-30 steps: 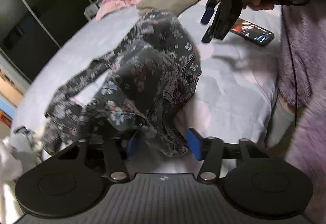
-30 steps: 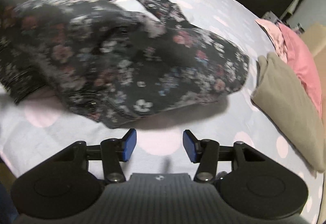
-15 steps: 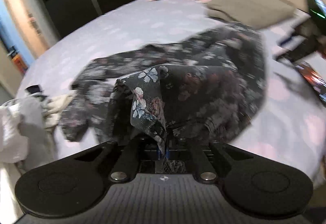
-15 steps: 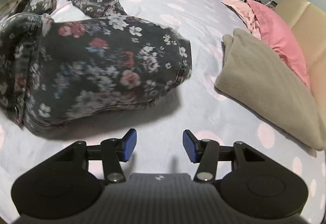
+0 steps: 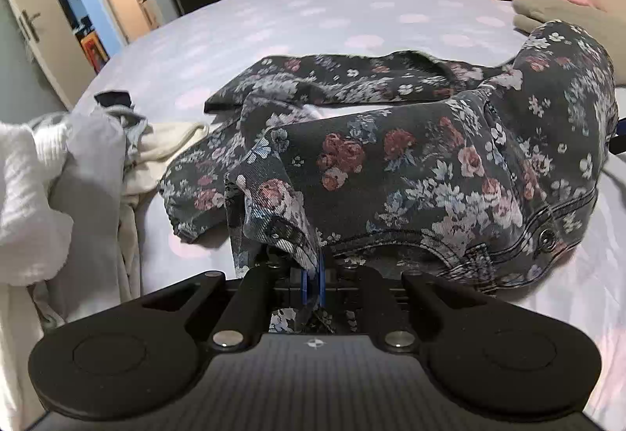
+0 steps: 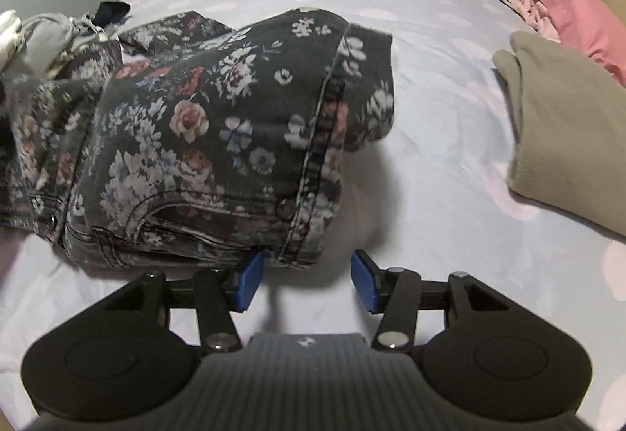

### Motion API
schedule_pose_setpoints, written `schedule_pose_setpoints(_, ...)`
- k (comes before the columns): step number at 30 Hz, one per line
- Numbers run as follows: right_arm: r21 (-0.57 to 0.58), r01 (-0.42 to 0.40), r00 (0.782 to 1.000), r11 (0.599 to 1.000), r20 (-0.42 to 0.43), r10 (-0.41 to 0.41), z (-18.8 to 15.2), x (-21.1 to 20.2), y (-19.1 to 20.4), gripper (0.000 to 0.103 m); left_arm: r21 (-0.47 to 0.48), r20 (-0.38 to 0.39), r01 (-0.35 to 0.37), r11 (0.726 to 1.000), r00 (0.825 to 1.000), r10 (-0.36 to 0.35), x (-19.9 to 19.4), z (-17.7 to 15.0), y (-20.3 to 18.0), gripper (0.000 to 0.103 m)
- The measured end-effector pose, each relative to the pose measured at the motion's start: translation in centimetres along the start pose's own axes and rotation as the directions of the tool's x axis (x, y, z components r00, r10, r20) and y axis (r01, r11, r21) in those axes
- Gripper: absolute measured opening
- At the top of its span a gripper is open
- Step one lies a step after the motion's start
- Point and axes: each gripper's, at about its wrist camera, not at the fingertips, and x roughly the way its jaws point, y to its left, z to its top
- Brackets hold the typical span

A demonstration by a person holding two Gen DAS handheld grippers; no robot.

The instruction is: Fold clothes

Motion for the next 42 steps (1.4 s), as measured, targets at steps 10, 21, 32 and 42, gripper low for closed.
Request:
schedule_pose_setpoints(10, 0.065, -0.073, 0.997, 0.995, 0.026, 0.071, 2.9, 1.9, -0.5, 0.052, -0.043, -0.008, -0.016, 0.999, 1.000, 0.015, 0.8, 0.2, 0.7, 0.004)
schedule_pose_setpoints(21, 0.153, -0.059, 0.998, 0.987, 0.031, 0.055, 4.7, -1.0, -0.6, 0.007, -0.052, 0.039, 0.023, 0.998, 0.999, -0.021, -3.0, 0.7, 0.3, 0.003)
schedule_pose_setpoints(32, 0.197, 0.040, 0.988, 0.980, 0.136, -0.068, 6.2, -10.7, -2.5, 0.002, 0.072, 0.084, 0.332, 0.940, 0.938, -0.338, -11.5, 0.7, -4.6, 0.003)
schedule_pose_setpoints(42, 0.175, 0.331, 0.910, 0.927, 0.199, -0.363, 11.2, -18.9, -5.9, 0.000, 0.172, 0.074, 0.618, 0.767, 0.768, -0.636, -15.2, 3.4, -13.6, 0.003)
